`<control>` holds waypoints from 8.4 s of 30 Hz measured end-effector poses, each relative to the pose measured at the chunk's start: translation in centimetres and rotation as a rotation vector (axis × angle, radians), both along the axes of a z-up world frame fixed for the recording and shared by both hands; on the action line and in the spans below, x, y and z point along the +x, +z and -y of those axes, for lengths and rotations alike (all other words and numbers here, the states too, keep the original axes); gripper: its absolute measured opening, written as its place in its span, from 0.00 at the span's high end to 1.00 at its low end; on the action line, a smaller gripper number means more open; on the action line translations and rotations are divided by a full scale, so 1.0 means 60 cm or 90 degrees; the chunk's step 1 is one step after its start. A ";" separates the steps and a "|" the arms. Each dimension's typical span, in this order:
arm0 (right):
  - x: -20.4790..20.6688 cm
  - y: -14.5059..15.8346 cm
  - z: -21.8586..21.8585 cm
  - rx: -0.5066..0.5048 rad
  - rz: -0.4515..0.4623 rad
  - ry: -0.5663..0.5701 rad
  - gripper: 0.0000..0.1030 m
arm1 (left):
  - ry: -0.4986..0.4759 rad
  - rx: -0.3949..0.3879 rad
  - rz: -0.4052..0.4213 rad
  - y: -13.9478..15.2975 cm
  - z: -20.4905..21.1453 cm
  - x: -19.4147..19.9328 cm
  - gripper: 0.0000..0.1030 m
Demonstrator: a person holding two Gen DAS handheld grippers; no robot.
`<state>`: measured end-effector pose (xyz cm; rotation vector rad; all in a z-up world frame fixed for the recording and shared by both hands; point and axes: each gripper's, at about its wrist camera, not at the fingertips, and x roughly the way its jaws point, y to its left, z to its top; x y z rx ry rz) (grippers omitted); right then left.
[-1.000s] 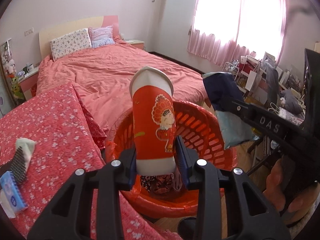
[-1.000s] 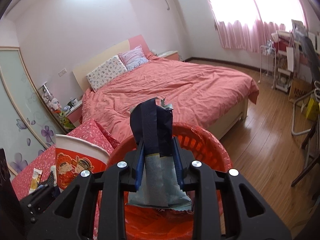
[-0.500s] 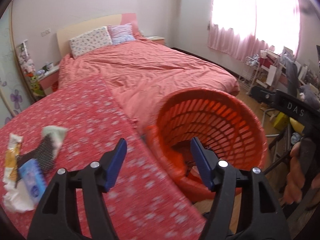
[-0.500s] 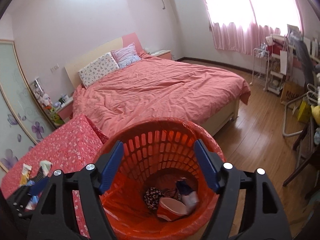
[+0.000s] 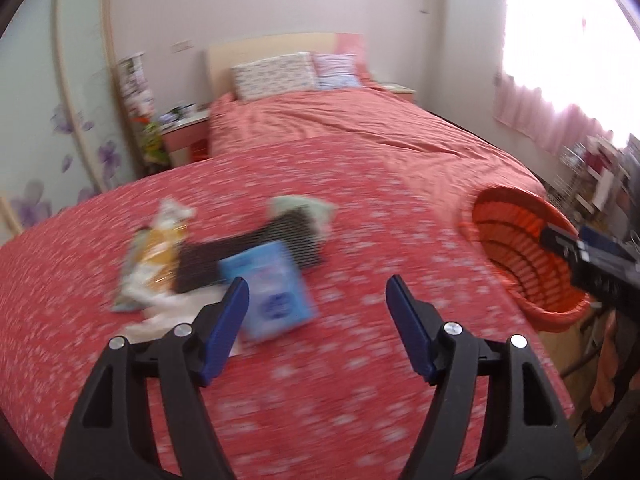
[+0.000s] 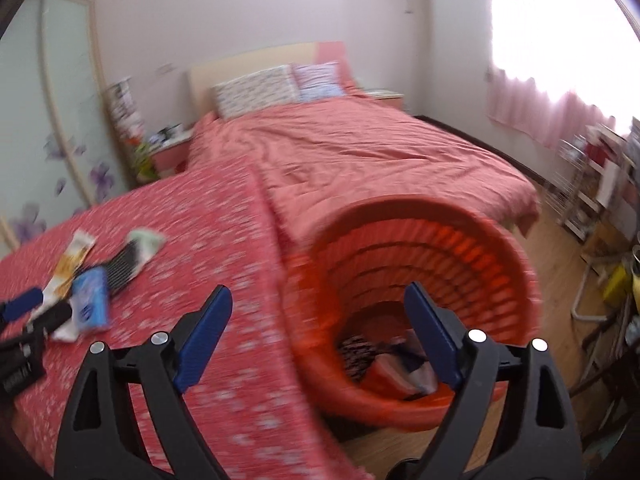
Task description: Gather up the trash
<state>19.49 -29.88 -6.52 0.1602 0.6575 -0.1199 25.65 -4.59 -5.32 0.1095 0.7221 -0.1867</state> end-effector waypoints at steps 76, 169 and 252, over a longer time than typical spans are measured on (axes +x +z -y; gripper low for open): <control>0.115 -0.084 -0.229 -0.026 -0.140 0.119 0.46 | 0.161 0.005 -0.119 -0.107 -0.221 0.063 0.40; -0.002 -0.005 -0.096 -0.026 -0.019 0.071 0.51 | 0.049 -0.051 -0.051 -0.018 -0.111 0.022 0.51; 0.191 -0.062 -0.370 -0.033 -0.121 0.192 0.73 | 0.228 -0.052 -0.061 -0.064 -0.371 0.118 0.23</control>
